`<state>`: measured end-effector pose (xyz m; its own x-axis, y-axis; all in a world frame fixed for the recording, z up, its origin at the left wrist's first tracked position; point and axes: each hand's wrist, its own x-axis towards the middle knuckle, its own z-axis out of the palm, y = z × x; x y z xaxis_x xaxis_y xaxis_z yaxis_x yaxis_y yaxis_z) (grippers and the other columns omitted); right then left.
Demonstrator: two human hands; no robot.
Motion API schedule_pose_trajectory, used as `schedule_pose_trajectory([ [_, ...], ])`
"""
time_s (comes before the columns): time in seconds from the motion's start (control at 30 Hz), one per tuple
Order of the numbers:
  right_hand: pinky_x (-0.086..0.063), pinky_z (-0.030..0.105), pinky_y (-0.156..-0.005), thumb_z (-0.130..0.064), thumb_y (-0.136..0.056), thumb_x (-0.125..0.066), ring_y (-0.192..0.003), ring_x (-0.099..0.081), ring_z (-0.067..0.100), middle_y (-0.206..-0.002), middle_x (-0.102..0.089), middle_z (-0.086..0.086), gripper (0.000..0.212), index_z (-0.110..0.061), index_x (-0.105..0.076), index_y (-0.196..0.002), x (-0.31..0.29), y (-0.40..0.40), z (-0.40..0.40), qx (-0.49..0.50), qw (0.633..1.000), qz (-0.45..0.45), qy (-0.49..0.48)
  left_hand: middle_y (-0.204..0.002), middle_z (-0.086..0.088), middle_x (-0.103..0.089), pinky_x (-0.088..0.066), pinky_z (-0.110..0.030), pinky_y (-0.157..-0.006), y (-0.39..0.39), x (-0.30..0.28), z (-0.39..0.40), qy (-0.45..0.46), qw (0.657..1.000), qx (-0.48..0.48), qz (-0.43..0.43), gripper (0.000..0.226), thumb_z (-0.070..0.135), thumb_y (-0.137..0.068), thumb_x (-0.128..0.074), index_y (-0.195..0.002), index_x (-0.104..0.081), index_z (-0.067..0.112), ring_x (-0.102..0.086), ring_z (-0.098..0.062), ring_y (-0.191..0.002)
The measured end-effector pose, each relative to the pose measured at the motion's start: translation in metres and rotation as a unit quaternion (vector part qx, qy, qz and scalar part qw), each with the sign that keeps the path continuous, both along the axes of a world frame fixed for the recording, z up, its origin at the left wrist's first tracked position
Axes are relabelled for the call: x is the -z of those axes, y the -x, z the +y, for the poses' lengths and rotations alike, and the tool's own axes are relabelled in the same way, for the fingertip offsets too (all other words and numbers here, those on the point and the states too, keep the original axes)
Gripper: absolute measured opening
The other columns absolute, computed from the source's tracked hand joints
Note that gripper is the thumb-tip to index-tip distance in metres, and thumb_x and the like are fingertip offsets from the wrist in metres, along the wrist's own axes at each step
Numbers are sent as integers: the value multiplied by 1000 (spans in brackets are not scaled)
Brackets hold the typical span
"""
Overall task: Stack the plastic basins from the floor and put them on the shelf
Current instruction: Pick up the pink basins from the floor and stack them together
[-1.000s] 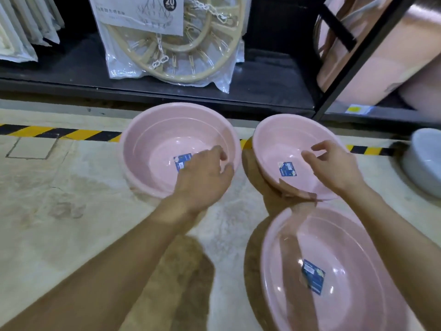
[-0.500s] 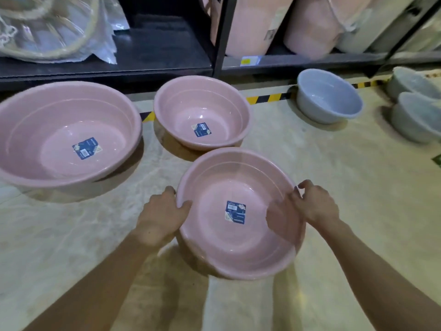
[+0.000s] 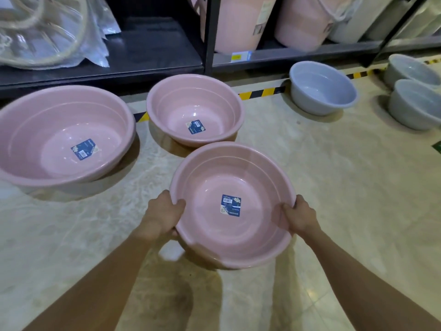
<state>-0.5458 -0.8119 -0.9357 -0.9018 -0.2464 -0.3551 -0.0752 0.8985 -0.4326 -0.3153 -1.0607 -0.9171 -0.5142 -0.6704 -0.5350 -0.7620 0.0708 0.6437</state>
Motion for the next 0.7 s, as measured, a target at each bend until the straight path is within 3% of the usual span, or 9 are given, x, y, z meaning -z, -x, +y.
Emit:
schedule_pose_trajectory([
  [0.07, -45, 37, -73, -29, -96, -53, -87, -55, 34, -107, -64, 20, 30, -5, -54, -114, 3, -3, 0, 15, 1000, -2, 25, -99, -12, -66, -49, -22, -39, 0, 5, 1, -5, 1000, -11, 19, 30, 29, -97, -51, -119, -58, 9, -67, -23, -69],
  [0.17, -50, 41, -76, -27, -95, -53, -93, -60, 39, -106, -64, 22, 30, -3, -55, -112, 3, -3, -3, 24, 999, 0, 36, -99, -6, -64, -40, -19, -51, 3, 9, 2, 24, 999, -17, 37, 32, 25, -97, -51, -122, -60, 9, -58, -12, -72],
  [0.33, -46, 37, -67, -26, -93, -55, -88, -60, 38, -98, -66, 17, 24, -7, -57, -108, -12, 3, -8, 17, 998, 9, 64, -93, -2, -63, -39, -19, -52, 6, 0, -6, 38, 996, -39, 75, 27, 23, -96, -51, -118, -61, 11, -57, -8, -72],
  [0.47, -42, 37, -66, -25, -90, -60, -86, -61, 38, -80, -62, 5, 13, -12, -59, -92, -52, 24, -17, 1, 994, 64, 94, -87, -4, -65, -41, -23, -51, 17, -31, -19, 68, 990, -41, 120, 18, 24, -93, -52, -101, -63, 14, -61, -15, -72],
  [0.53, -47, 39, -67, -27, -88, -62, -84, -62, 38, -80, -65, 9, 14, -13, -61, -89, -78, 45, -33, -8, 990, 94, 105, -83, -7, -67, -42, -27, -52, 30, -54, -34, 84, 983, -38, 160, 16, 24, -90, -51, -90, -64, 16, -64, -21, -72],
  [0.7, -54, 41, -63, -26, -77, -62, -82, -65, 38, -91, -69, 15, 22, -13, -68, -94, -133, 95, -98, -16, 974, 139, 181, -87, -7, -67, -52, -31, -61, 75, -110, -92, 127, 969, -60, 203, 22, 25, -89, -51, -100, -66, 12, -65, -28, -80],
])
